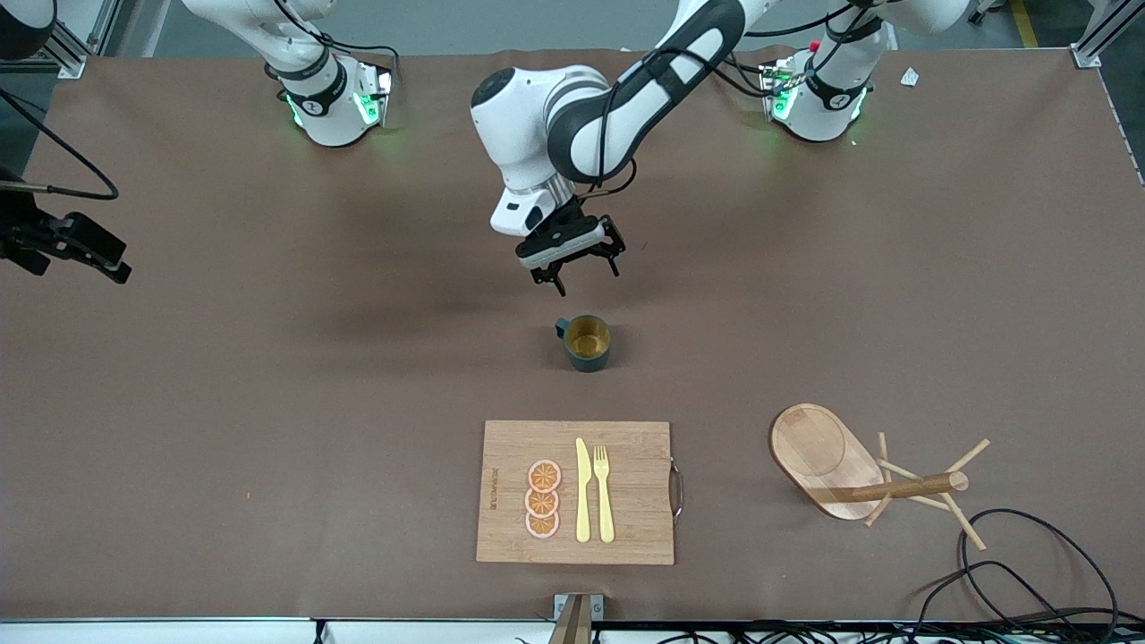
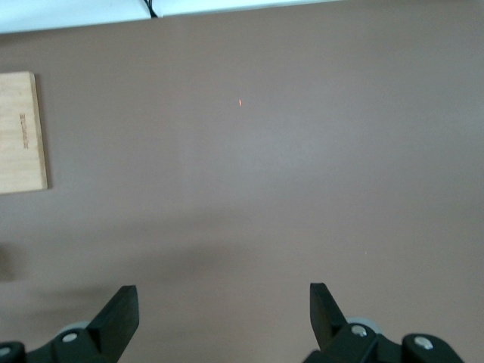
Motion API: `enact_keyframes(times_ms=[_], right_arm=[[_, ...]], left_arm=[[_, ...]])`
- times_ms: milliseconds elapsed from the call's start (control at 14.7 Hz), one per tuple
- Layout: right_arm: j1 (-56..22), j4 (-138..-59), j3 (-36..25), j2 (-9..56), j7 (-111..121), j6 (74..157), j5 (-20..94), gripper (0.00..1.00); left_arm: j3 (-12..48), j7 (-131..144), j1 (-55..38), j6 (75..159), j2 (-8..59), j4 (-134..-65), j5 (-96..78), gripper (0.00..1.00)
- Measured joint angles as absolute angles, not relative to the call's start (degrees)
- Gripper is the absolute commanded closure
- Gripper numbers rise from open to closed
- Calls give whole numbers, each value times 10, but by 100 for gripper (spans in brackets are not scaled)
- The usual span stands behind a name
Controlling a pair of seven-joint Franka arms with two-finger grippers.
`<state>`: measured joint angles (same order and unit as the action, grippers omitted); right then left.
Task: Pass cup and hang on rack
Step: 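Lower the left gripper over the teal mug rim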
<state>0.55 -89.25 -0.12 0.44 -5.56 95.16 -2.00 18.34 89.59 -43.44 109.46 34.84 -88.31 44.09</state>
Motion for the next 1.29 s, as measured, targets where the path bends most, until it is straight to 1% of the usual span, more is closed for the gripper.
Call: enact_keyframes(times_ms=[204, 476, 817, 1021, 1293], right_arm=[[10, -893, -1, 3, -49, 936, -13, 0], [10, -893, -1, 3, -48, 934, -12, 0], [10, -884, -1, -1, -47, 939, -12, 0], [10, -881, -1, -2, -46, 939, -12, 0], [13, -881, -1, -2, -46, 939, -12, 0]], left_arm=[[183, 899, -432, 1136, 345, -929, 478, 1], [183, 899, -418, 1210, 329, -1000, 521, 1], [182, 907, -361, 1351, 299, -1089, 622, 1], [181, 999, -341, 1399, 300, -1109, 730, 0], [181, 1193, -333, 1426, 314, -1120, 906, 0]])
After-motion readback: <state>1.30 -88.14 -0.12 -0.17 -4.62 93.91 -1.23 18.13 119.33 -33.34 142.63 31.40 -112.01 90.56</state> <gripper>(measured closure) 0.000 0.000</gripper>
